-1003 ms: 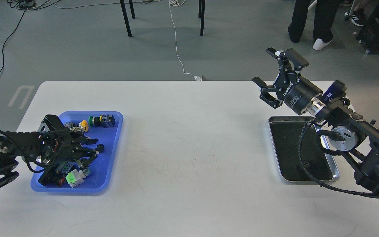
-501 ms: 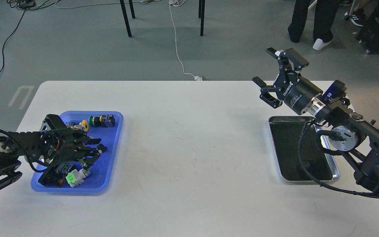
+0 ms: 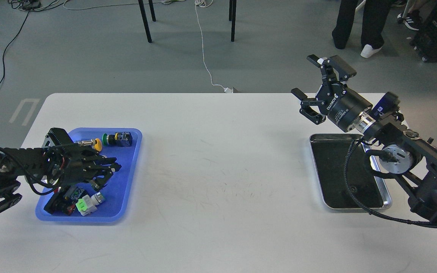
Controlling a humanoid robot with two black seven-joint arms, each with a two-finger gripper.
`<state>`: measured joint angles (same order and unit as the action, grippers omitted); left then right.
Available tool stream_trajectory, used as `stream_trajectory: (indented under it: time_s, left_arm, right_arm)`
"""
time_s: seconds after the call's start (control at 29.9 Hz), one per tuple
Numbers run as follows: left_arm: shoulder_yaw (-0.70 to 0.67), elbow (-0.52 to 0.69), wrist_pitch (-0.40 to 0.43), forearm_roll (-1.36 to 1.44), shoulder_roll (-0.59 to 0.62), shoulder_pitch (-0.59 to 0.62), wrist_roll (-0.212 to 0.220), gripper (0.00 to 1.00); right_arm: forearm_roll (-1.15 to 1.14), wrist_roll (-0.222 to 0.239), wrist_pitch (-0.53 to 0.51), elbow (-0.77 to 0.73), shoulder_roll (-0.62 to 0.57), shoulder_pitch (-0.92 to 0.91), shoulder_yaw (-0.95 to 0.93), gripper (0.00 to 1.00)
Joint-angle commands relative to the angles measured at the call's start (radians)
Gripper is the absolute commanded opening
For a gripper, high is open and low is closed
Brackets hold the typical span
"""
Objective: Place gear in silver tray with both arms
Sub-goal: 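Carry the gear with the left gripper and drop it at the table center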
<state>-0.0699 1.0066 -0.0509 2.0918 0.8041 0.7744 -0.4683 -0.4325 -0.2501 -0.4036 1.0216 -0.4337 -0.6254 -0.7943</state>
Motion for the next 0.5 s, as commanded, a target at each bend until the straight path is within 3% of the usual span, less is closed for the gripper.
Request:
stream_trajectory:
  time_s: [0.0, 0.17, 0.27, 0.37, 0.47]
  left_arm:
    - [-0.004, 0.033, -0.001, -0.047, 0.052, 0.049, -0.02, 0.15]
    - [-0.004, 0.159, 0.002, -0.068, 0.061, 0.121, -0.012, 0.15]
    - [-0.002, 0.22, 0.019, -0.068, 0.038, 0.175, 0.023, 0.15]
    - [0.002, 0.222, 0.049, -0.064, -0.055, 0.215, 0.065, 0.15]
    - [0.008, 0.199, 0.086, -0.059, -0.182, 0.23, 0.074, 0.15]
  right_arm:
    - [0.001, 0.0, 0.0, 0.002, -0.008, 0.0, -0.002, 0.99]
    - [0.001, 0.0, 0.002, 0.041, -0.043, 0.019, -0.006, 0.99]
    - [0.001, 0.0, 0.0, 0.104, -0.135, 0.049, -0.022, 0.99]
    - [0.001, 0.002, 0.0, 0.162, -0.229, 0.095, -0.026, 0.99]
    - [0.001, 0.005, 0.002, 0.205, -0.348, 0.139, -0.017, 0.99]
